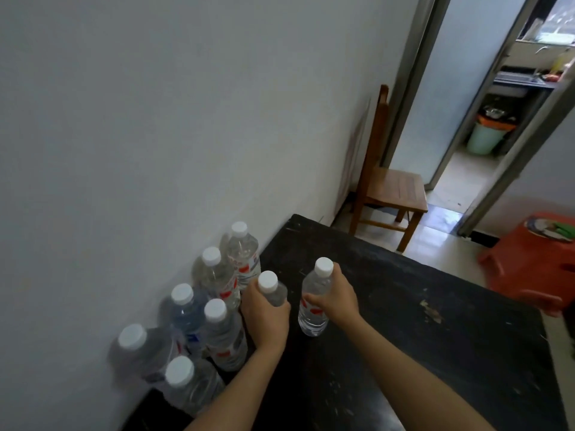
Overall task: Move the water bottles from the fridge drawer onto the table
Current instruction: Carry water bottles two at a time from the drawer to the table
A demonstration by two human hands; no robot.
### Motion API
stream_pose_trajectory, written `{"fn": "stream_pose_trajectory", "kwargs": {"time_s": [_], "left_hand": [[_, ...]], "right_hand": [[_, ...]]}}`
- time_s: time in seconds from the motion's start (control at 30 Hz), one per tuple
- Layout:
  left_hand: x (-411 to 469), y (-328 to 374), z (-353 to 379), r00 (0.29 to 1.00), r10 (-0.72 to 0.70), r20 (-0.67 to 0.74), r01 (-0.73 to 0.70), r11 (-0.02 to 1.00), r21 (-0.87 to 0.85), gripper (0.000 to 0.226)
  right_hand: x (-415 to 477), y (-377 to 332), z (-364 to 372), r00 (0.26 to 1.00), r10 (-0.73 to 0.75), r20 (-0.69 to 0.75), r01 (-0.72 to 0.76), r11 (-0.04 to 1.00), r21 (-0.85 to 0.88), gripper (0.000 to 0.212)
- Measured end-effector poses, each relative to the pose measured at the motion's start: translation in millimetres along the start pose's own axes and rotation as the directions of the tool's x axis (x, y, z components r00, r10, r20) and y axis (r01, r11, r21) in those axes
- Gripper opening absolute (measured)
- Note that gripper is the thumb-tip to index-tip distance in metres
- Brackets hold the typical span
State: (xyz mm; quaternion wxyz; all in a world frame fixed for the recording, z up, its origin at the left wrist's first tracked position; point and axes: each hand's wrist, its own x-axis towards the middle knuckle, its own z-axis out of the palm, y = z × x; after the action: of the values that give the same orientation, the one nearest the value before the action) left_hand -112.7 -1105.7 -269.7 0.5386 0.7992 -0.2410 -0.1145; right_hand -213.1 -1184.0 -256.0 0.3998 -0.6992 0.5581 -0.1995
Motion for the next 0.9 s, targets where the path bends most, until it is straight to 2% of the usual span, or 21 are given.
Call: {"fn": "stream_pose_trajectory", "kwargs": {"time_s": [0.17, 0.47, 0.67, 0.77, 0.9], "left_hand": [[25.2, -6.5, 12.2, 0.998, 0.030, -0.058, -0.029, 1.000, 0.013, 0.026], [37.6, -9.0, 16.9, 0.978, 0.064, -0.200, -0.053, 0.997, 0.059, 0.040], [35.5, -7.1, 16.0, 0.985, 0.028, -0.170, -0.021, 0.999, 0.043, 0.047], [33.5, -0.1, 10.6, 0.992, -0.036, -0.118, 0.033, 0.999, -0.027, 0.057], [30.0, 18.7, 1.5, 0.998, -0.041, -0.050, 0.039, 0.999, -0.037, 0.074]], "right_hand": [[49.2, -26.3, 25.8, 0.998, -0.057, 0.042, 0.056, 0.998, 0.020, 0.067], [80.9, -54.4, 60.1, 0.964, -0.177, 0.201, 0.159, 0.982, 0.102, 0.056], [76.5, -58.0, 53.7, 0.931, -0.228, 0.286, 0.226, 0.973, 0.039, 0.051], [72.9, -57.8, 49.3, 0.925, -0.201, 0.322, 0.201, 0.979, 0.031, 0.052], [63.9, -58.4, 40.6, 0.932, -0.126, 0.340, 0.121, 0.992, 0.037, 0.067]]}}
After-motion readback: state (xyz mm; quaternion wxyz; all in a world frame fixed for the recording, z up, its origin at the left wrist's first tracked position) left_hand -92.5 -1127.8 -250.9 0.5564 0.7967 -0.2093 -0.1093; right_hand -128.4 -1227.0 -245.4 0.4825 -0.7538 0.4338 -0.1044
